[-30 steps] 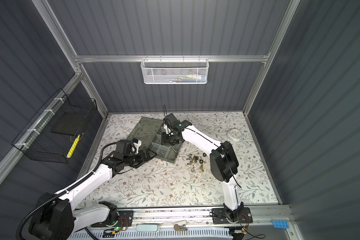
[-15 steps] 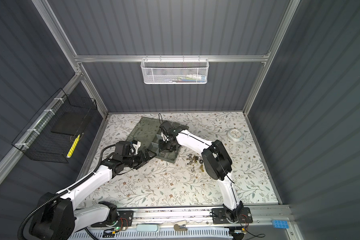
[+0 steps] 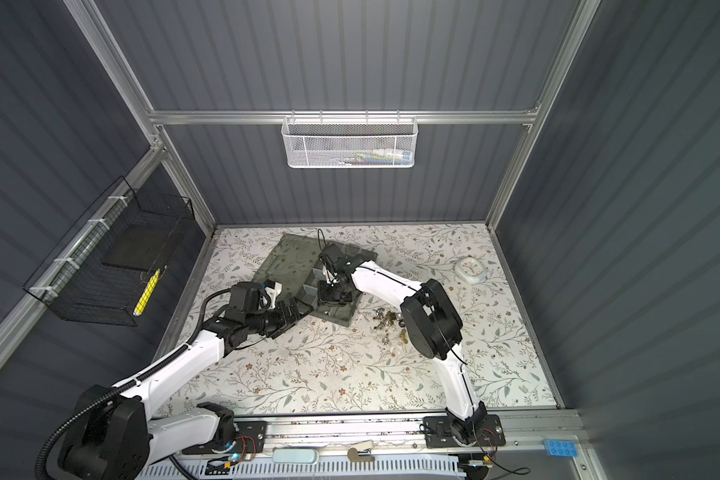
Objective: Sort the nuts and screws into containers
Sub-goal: 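Withdraw the open right gripper from the box toward the hardware pile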
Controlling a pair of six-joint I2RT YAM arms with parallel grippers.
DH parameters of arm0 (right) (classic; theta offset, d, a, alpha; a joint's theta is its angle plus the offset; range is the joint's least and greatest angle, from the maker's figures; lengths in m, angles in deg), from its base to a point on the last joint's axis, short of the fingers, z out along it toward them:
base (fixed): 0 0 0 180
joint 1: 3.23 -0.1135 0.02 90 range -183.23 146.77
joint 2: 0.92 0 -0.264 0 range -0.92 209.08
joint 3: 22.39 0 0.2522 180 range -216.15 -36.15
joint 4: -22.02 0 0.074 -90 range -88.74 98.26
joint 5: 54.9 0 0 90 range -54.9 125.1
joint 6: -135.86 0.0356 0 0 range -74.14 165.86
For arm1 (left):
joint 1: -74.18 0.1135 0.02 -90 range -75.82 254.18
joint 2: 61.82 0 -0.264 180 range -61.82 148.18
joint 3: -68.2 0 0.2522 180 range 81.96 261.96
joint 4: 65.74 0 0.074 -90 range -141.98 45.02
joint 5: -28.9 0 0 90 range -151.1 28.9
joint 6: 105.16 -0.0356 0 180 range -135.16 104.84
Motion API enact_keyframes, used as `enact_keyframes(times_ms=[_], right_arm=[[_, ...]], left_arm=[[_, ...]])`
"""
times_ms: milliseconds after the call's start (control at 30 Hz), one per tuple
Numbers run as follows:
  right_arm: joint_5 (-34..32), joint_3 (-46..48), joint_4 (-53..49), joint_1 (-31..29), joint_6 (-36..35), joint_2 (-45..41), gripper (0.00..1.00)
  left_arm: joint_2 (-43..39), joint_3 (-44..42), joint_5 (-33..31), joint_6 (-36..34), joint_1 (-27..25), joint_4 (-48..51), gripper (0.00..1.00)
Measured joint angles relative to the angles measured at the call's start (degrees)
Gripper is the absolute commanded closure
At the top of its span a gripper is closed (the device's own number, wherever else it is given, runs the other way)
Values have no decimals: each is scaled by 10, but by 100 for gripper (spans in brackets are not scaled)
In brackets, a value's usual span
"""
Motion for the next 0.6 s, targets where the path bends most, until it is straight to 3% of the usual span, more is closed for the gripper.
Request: enact_keyframes(times_ms=[600], right_arm=[[-1,0,-5,2,-3,-13,46]], left_arm=[[-2,3,0,-3,0,17,0]])
